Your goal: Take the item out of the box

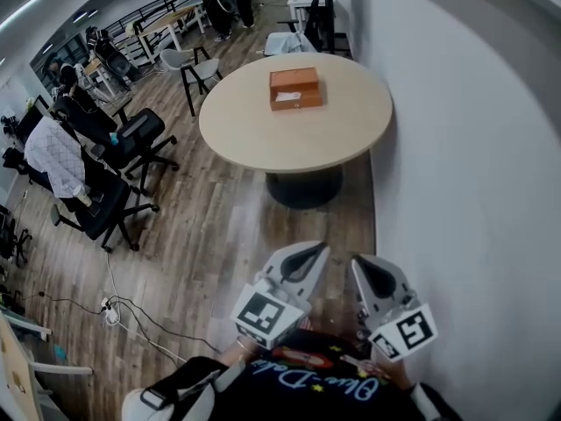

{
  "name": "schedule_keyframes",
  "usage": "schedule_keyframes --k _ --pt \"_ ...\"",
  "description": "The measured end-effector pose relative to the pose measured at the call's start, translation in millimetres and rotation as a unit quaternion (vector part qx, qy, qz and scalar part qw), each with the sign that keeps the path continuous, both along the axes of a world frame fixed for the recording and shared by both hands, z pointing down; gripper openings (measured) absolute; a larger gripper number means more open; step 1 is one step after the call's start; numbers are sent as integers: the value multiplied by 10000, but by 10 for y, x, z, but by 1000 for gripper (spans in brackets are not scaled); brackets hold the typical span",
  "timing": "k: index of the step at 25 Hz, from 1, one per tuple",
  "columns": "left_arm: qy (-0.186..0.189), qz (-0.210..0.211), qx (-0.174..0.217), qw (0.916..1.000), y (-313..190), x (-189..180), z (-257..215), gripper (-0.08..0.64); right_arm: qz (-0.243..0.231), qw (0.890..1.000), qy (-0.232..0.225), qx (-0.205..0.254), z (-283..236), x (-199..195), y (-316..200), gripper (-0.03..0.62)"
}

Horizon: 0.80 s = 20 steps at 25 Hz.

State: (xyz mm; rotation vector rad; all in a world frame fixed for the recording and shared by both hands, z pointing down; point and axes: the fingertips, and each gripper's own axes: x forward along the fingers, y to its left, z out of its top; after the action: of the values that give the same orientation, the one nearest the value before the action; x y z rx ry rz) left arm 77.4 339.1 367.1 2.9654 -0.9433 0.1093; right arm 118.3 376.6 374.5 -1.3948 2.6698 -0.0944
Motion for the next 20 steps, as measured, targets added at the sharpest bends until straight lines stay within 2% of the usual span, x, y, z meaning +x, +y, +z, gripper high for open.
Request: schedule_keyframes --k 7,11,20 --pt "-67 107 8 9999 -445 -133 21 -15 44 9999 -53 -74 -30 -138 -415 -2" --pt "145 87 -39 9998 -712 -191 -71 -15 41 9999 17 -91 -60 -219 -687 -2" --pt "308 -37 -34 9995 -1348 -482 -88 -15 -117 9995 289 -34 -90 -503 -1328 -2"
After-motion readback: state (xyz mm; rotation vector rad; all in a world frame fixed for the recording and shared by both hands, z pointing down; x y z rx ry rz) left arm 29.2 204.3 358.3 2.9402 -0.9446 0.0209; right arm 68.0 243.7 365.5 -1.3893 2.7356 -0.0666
